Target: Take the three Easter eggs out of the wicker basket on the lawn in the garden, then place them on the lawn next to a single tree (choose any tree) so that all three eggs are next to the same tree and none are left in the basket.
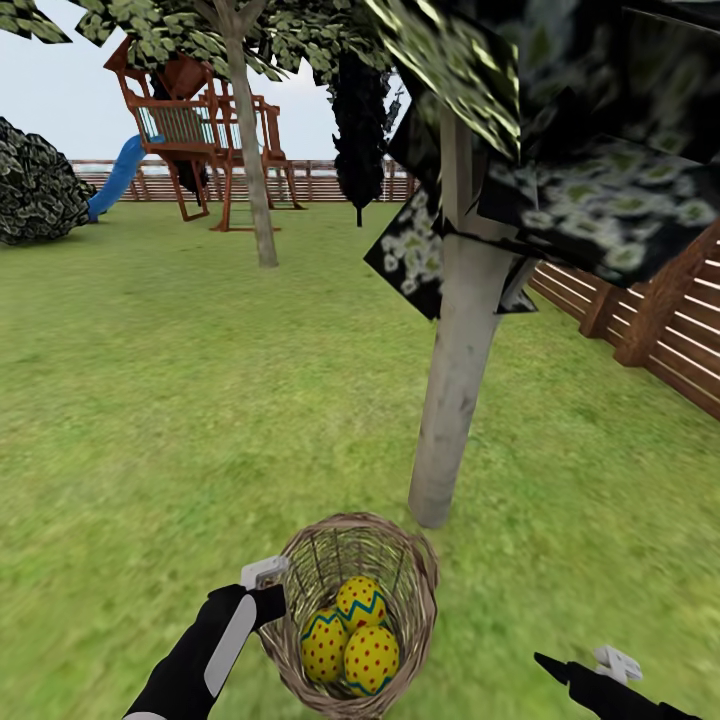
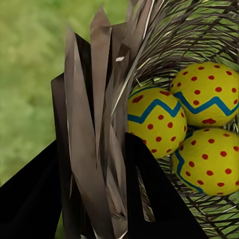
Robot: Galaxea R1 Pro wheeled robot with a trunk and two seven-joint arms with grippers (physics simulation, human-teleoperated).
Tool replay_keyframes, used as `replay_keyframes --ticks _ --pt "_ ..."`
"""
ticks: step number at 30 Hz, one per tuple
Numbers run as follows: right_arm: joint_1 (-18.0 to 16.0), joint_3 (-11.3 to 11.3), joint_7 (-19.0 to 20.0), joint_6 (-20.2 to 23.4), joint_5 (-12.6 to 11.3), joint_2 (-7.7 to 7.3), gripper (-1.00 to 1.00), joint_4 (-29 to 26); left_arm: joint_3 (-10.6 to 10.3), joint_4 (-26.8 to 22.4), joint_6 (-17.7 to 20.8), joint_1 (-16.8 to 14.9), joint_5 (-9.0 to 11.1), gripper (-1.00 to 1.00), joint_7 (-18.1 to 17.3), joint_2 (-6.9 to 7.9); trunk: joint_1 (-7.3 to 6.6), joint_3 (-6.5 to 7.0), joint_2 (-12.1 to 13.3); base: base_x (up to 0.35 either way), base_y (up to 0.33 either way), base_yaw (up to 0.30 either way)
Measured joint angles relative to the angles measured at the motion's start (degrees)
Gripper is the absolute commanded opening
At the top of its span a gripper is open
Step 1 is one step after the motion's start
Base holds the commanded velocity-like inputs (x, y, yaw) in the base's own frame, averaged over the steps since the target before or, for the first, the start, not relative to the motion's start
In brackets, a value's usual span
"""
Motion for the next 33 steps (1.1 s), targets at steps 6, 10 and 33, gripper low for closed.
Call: replay_keyframes --ticks 6,10,33 --pt "-0.03 0.00 -0.03 -0.24 0.01 0.03 1.00 0.13 -0.07 -0.12 0.07 0.00 0.04 -1.00 -0.05 0.00 1.32 -1.08 -2.41 0.000 0.000 0.000" --pt "-0.02 0.00 -0.03 -0.27 0.01 -0.01 1.00 0.15 -0.07 -0.10 0.08 0.00 0.05 -1.00 -0.05 -0.03 2.20 -1.80 -4.01 0.000 0.000 0.000" --pt "0.03 0.00 -0.20 -0.46 0.00 0.03 1.00 0.15 -0.07 -0.02 0.10 0.00 -0.06 -1.00 -0.04 -0.04 7.25 -5.93 -13.24 0.000 0.000 0.000"
